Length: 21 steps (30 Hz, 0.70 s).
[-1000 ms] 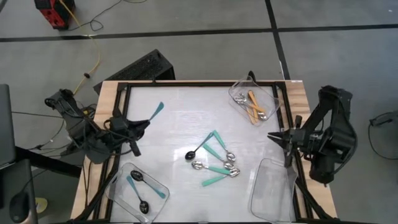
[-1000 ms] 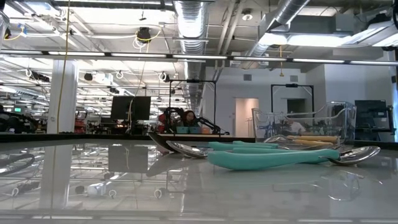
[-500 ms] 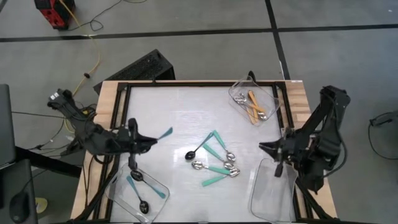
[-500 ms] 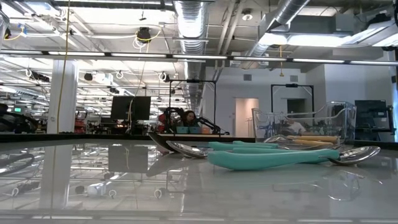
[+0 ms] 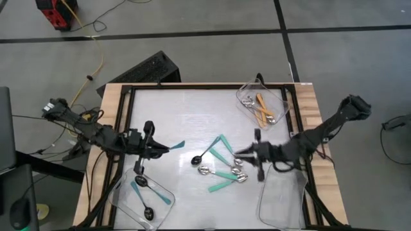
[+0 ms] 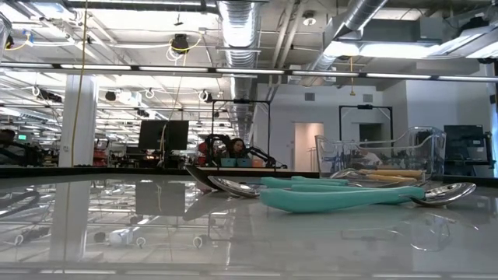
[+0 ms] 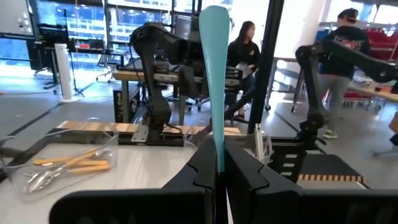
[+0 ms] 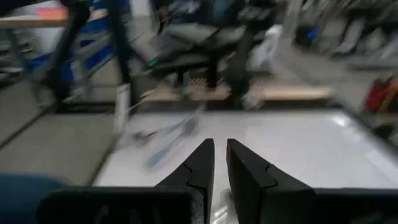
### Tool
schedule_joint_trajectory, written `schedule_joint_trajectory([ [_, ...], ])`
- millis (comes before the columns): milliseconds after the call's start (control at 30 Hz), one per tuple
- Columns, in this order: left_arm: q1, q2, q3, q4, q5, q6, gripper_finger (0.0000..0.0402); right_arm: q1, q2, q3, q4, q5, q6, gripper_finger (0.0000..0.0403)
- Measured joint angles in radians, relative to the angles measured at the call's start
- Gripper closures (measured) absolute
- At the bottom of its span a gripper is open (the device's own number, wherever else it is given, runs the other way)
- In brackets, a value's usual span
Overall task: Sort silverware by color (type)
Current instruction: Put the blue spoon into the bottom left transparent bin
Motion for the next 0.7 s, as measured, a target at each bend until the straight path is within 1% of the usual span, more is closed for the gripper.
schedule_joint_trajectory([
  [133,0.082,0.013,0.0,0.0,0.087,0.017,0.0401,-0.11,0.001,-0.025,0.091,-0.155,-0.102,0.0333],
  [233,0.154,0.033,0.0,-0.005,0.189,0.022,0.0401,-0.198,0.032,-0.031,0.135,-0.28,-0.114,0.0333],
  [300,0.202,0.045,0.0,0.001,0.252,0.026,0.0401,-0.249,0.038,-0.037,0.13,-0.349,-0.102,0.0332],
  [367,0.242,0.06,0.0,0.011,0.285,0.037,0.0401,-0.309,0.069,-0.029,0.173,-0.382,-0.065,0.033],
  [467,0.287,0.089,0.0,0.053,0.323,0.051,0.0401,-0.372,0.114,-0.036,0.16,-0.422,-0.045,0.0318],
  [533,0.301,0.101,-0.001,0.058,0.339,0.069,0.0401,-0.407,0.167,-0.033,0.224,-0.463,-0.051,0.0304],
  [600,0.31,0.122,-0.004,0.092,0.333,0.082,0.0401,-0.427,0.203,-0.033,0.267,-0.495,-0.051,0.0289],
  [667,0.314,0.126,-0.044,0.145,0.317,0.085,0.0401,-0.439,0.246,-0.033,0.322,-0.5,-0.058,0.0274],
  [700,0.315,0.127,-0.074,0.203,0.305,0.085,0.0401,-0.442,0.264,-0.031,0.338,-0.494,-0.066,0.0265],
])
